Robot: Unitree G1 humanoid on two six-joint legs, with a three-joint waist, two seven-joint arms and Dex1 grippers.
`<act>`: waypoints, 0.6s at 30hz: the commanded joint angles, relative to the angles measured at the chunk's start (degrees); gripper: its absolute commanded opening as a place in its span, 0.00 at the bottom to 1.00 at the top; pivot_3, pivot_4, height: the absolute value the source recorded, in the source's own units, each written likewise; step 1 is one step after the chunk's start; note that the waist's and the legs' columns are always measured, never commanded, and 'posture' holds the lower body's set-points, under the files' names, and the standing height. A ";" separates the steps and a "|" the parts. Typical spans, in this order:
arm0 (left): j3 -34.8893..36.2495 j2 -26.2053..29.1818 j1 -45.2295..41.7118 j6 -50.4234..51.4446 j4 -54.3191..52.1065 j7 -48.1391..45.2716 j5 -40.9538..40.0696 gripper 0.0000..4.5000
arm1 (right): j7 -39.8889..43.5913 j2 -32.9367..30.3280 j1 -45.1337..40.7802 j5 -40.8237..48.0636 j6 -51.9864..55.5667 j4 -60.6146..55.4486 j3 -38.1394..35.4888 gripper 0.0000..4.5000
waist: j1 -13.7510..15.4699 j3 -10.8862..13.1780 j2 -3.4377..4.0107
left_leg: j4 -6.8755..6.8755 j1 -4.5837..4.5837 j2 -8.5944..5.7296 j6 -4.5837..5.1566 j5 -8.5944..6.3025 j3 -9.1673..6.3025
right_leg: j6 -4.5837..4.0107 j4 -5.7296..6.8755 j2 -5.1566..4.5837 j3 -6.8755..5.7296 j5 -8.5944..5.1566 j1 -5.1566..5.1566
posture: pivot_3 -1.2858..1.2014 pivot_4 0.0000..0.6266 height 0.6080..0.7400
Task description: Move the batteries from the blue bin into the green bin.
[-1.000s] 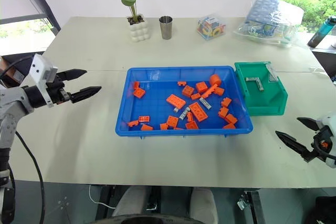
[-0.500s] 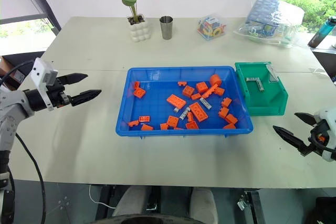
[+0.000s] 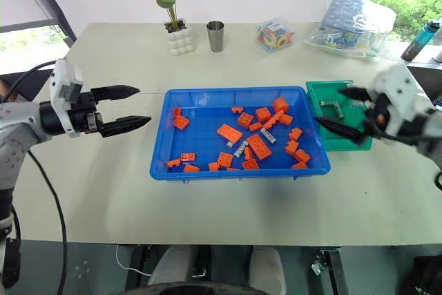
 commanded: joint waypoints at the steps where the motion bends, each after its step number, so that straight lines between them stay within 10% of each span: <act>1: -2.82 0.59 -1.98 -0.56 -1.30 -3.34 -0.32 1.00 | -3.19 5.43 -8.30 -1.47 3.56 -2.32 11.57 0.95 | -0.22 0.00 0.00 | 0.00 -0.05 0.00 -0.01 0.00 -0.01 | 0.00 0.01 0.01 -0.01 0.00 -0.05 | 0.52 0.24 0.78; 8: -5.17 0.24 -4.70 0.08 -0.43 -7.03 -1.03 1.00 | -12.03 19.43 -15.89 -6.58 13.95 -0.97 28.60 0.95 | -0.29 0.02 -0.05 | 0.06 -0.27 -0.14 0.00 0.01 -0.12 | -0.01 0.36 -0.03 -0.05 0.00 -0.30 | 0.52 0.24 0.78; 18: -7.29 -0.61 -5.42 0.93 -2.36 -7.57 -1.06 1.00 | -18.13 27.13 -16.86 -10.09 21.70 3.22 32.80 0.95 | -0.44 0.04 -0.08 | 0.10 -0.27 -0.18 0.02 0.00 -0.14 | -0.01 0.42 -0.02 -0.05 0.00 -0.29 | 0.52 0.24 0.78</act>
